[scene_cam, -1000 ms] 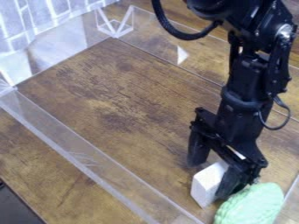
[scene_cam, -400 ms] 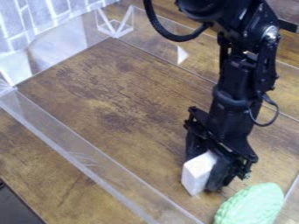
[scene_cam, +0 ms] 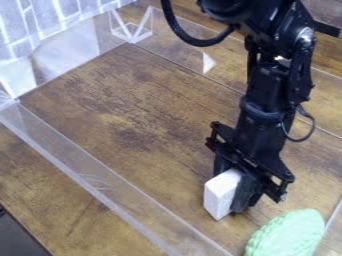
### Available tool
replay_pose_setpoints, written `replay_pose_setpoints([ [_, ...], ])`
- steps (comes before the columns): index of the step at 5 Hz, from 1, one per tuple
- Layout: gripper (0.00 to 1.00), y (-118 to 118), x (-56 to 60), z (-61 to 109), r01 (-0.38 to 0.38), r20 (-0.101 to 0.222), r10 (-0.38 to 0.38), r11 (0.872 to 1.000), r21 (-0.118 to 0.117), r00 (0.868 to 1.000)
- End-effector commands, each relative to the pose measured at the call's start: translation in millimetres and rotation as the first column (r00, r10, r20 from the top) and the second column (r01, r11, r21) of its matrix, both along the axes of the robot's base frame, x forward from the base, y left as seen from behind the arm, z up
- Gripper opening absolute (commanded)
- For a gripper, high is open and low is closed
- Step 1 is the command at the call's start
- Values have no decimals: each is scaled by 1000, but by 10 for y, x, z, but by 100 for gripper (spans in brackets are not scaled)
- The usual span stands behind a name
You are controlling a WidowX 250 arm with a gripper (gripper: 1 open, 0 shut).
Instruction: Put the white object in the blue tray
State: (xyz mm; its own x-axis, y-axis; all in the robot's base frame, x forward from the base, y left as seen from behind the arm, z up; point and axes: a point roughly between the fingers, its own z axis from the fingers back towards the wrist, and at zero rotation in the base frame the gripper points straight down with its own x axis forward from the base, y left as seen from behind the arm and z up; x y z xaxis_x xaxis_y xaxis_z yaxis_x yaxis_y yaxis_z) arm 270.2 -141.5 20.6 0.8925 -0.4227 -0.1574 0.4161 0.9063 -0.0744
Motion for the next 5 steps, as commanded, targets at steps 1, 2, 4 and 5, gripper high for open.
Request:
replay_pose_setpoints([
  [1, 0, -3, 63, 252, -48, 52, 49, 999, -26, 997],
  [2, 0, 5, 62, 325, -72, 54, 74, 997, -27, 996],
  [4, 0, 16, 110, 354, -68, 72, 69, 998, -12, 995],
  [5, 0, 16, 132, 389, -67, 85, 67, 998, -5, 994],
])
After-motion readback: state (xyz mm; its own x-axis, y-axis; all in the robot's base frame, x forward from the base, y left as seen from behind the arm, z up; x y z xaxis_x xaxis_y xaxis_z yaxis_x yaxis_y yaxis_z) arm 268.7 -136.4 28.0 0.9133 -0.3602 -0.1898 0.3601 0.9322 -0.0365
